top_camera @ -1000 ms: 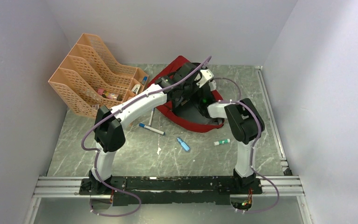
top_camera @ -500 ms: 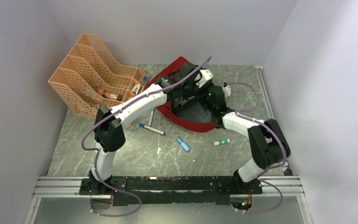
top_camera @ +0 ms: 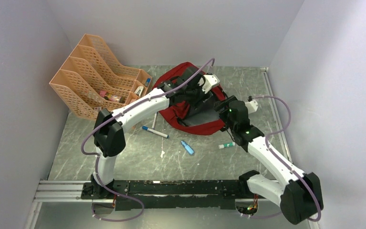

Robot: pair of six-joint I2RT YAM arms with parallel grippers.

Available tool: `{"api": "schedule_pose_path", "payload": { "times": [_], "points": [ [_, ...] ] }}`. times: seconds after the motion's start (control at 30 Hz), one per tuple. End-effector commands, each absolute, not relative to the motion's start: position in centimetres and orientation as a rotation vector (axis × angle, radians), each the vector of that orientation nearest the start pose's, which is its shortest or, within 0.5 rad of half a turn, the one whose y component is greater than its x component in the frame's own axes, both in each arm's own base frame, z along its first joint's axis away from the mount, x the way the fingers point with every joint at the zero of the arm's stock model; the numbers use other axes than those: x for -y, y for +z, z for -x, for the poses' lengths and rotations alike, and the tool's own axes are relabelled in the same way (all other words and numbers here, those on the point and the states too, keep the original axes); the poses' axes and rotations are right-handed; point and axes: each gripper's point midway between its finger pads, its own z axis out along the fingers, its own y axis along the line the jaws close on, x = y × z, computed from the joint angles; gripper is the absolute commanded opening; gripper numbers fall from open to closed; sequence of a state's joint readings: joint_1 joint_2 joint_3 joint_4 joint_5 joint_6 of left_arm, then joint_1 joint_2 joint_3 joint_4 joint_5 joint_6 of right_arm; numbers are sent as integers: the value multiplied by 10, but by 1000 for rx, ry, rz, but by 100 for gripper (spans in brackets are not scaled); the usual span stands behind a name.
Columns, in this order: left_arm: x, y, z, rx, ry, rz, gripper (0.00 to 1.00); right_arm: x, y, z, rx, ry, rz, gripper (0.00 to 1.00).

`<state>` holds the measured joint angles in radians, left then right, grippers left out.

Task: Pack the student bag
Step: Adjust the student bag at the center of the board.

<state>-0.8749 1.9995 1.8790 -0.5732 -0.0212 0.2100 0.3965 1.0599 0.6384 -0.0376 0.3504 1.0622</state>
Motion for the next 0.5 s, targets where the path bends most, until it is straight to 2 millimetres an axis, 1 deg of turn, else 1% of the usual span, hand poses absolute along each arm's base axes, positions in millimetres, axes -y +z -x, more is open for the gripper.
{"api": "schedule_pose_path", "payload": {
  "times": [0.0, 0.07, 0.1, 0.17, 0.2, 0.33, 0.47],
  "points": [
    [430, 253, -342, -1805, -574, -1108, 63, -80, 154, -311, -1908, 369, -876, 72],
    [424, 256, -346, -1808, -644, -1050, 65, -72, 158, -306, -1910, 317, -854, 73],
    [418, 253, -351, -1833, -690, -1000, 65, -70, 161, -304, -1907, 303, -837, 73],
    [406, 251, -363, -1864, -756, -917, 65, -69, 166, -303, -1911, 292, -798, 73],
    [395, 250, -373, -1884, -767, -860, 65, -70, 170, -303, -1912, 295, -784, 73],
    [372, 240, -391, -1929, -723, -765, 66, -79, 184, -304, -1924, 345, -708, 73],
    [350, 219, -404, -2005, -593, -703, 68, -84, 194, -305, -1915, 369, -673, 73]
  ]
}}
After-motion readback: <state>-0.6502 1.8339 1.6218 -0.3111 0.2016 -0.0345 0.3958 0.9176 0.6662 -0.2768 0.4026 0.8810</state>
